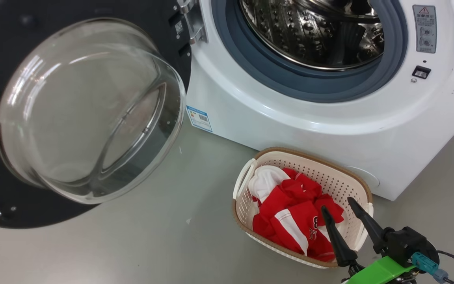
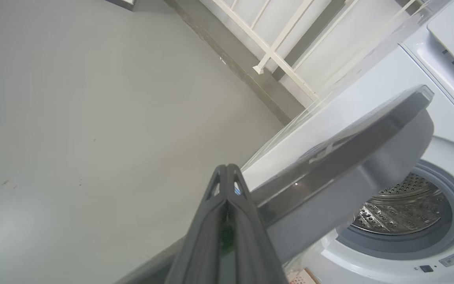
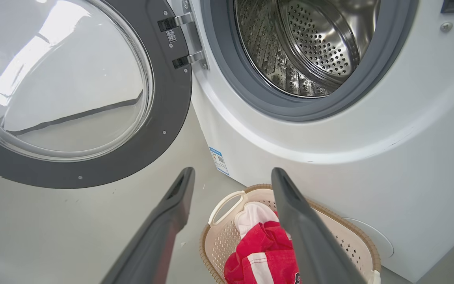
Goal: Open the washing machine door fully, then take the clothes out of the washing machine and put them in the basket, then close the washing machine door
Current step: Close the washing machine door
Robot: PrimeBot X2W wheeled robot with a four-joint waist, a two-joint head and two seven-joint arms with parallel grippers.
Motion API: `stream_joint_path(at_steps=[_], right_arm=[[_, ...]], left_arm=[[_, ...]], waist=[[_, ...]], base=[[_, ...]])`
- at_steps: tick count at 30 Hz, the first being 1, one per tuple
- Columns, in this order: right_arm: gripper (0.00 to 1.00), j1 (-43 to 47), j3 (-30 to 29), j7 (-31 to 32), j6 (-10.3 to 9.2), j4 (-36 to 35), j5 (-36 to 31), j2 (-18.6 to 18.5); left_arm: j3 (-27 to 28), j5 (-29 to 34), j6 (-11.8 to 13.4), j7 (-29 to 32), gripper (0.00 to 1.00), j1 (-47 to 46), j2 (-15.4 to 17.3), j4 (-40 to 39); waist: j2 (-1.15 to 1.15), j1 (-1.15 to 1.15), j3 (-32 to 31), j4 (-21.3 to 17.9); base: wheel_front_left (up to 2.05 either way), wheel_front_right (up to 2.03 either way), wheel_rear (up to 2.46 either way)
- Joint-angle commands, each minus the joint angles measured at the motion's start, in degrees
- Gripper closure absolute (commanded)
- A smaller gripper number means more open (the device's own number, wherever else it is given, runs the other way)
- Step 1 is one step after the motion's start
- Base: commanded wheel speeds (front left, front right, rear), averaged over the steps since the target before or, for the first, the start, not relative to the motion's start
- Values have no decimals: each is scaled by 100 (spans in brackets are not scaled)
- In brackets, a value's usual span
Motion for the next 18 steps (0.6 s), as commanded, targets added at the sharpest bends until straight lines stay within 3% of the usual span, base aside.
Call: stream_joint_path(at_steps=[1,18], right_arm=[[0,6,107,-37,36,-157,41,19],[0,207,-19,-37,36,-237,75,69]], left_arm=[[0,-145,-42,175,100,145,215,-284],[-234,-1012,-42,774,100,964,544,-1819]], waist=[[0,0,-74,-9],[0,0,-307,-74]], base=[[0,0,0],[0,0,0]])
